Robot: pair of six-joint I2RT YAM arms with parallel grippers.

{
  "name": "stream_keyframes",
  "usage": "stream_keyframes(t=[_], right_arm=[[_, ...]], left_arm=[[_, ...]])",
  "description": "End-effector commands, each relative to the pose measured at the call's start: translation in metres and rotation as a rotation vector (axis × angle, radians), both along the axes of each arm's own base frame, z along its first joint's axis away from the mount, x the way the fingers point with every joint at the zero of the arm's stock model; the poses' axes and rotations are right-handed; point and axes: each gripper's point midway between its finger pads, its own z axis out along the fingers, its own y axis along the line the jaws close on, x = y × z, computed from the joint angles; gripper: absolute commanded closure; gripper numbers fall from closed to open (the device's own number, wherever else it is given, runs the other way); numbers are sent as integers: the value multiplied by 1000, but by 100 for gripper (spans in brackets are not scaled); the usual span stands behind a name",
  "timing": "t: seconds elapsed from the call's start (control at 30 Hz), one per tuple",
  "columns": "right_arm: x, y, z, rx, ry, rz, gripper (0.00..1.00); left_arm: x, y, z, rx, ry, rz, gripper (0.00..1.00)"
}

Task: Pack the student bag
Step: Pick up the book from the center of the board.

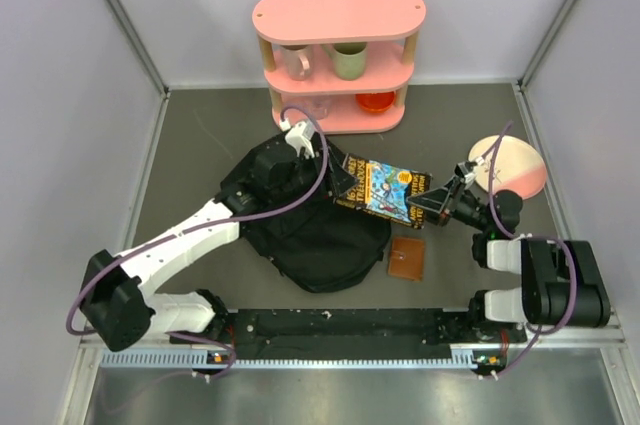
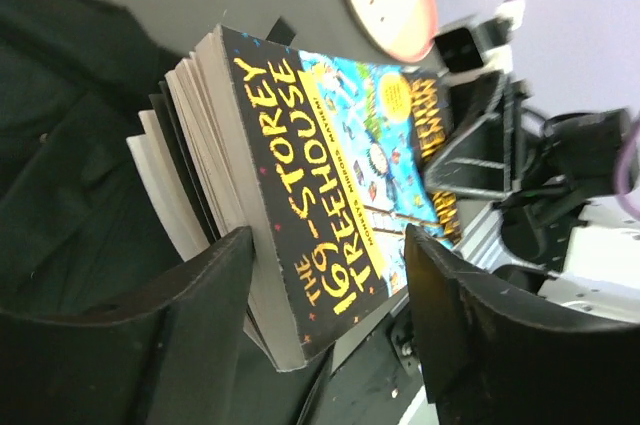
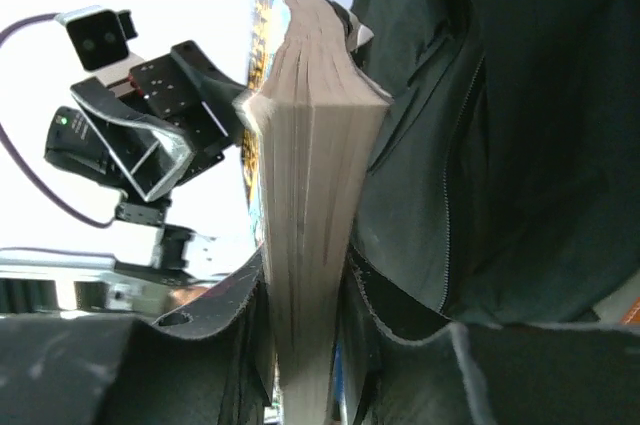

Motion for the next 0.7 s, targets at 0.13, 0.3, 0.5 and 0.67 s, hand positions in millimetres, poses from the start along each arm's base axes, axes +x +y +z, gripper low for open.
stream_keyframes(t=[0.13, 0.3, 0.5, 0.67], right_arm=[[-20, 1, -54, -412, -27, 26, 53], [-29, -4, -72, -480, -14, 6, 29], [-29, -3, -95, -454, 63, 9, 18], [-26, -1, -95, -440, 51, 25, 15]], left_arm=[[-43, 11, -70, 3, 212, -26, 23], [-53, 14, -105, 30, 301, -30, 19], [-54, 15, -126, 96, 349, -35, 18], [-56, 6, -141, 120, 391, -84, 17]])
